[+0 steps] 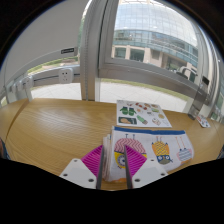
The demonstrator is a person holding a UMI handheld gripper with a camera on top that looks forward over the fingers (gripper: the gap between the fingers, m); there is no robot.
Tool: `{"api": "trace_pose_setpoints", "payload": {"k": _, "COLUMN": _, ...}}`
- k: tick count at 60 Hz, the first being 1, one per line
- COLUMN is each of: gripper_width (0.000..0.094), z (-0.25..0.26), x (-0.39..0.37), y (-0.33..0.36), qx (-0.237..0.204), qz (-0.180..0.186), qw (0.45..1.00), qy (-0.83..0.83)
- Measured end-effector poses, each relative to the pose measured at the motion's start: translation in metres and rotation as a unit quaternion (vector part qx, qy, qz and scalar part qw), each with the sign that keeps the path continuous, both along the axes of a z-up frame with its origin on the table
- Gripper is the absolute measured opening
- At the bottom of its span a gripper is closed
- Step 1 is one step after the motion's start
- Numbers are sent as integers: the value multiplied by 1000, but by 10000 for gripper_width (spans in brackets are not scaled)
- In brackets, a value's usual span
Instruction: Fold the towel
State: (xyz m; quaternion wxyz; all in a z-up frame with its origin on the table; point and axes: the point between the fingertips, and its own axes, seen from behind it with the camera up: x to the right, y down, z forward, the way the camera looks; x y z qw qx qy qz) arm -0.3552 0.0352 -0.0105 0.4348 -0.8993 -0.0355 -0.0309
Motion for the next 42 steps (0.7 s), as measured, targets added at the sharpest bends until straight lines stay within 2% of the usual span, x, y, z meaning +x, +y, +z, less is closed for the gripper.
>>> {"api": "trace_pose_setpoints", "payload": {"k": 3, "gripper_width": 259, "z": -1, "x": 1, "y": 0, "qx": -8, "qz": -3, "qw": 1000, "qy": 0}}
{"api": "trace_pose_setpoints", "payload": {"k": 7, "gripper_width": 49, "z": 0, "x": 14, "y": 1, "qx": -13, "qz": -19, "qw": 1000, "qy": -13}}
{"api": "trace_pose_setpoints", "payload": {"k": 8, "gripper_width": 29, "z": 0, "x": 15, "y": 2, "qx": -10, "qz": -21, "qw": 1000, "qy": -11}}
{"api": "trace_pose_setpoints", "payload": {"k": 16, "gripper_width": 29, "z": 3, "x": 15, "y": -1, "qx": -12, "qz": -23, "qw": 999, "qy": 28}}
{"api": "trace_pose_setpoints", "payload": {"k": 21, "gripper_width": 29, "z": 7, "x": 7, "y": -3, "qx": -20, "qz": -5, "qw": 998, "qy": 66}}
{"api": "trace_pose_setpoints", "payload": {"k": 26, "gripper_width": 28, "z": 35, "x": 1, "y": -9, "qx": -14, "qz": 20, "qw": 991, "qy": 130}}
{"api": "trace_pose_setpoints", "payload": {"k": 31, "gripper_width": 29, "z": 73, "x": 17, "y": -10, "qx": 10, "qz": 36, "qw": 983, "qy": 180}}
{"api": "trace_pose_setpoints", "payload": {"k": 37, "gripper_width": 29, "z": 105, "x": 62, "y": -9, "qx": 33, "qz": 27, "qw": 978, "qy": 203}}
{"api": "trace_pose_setpoints", "payload": {"k": 42, "gripper_width": 28, "z": 104, "x": 117, "y": -5, "qx": 38, "qz": 8, "qw": 981, "qy": 192}}
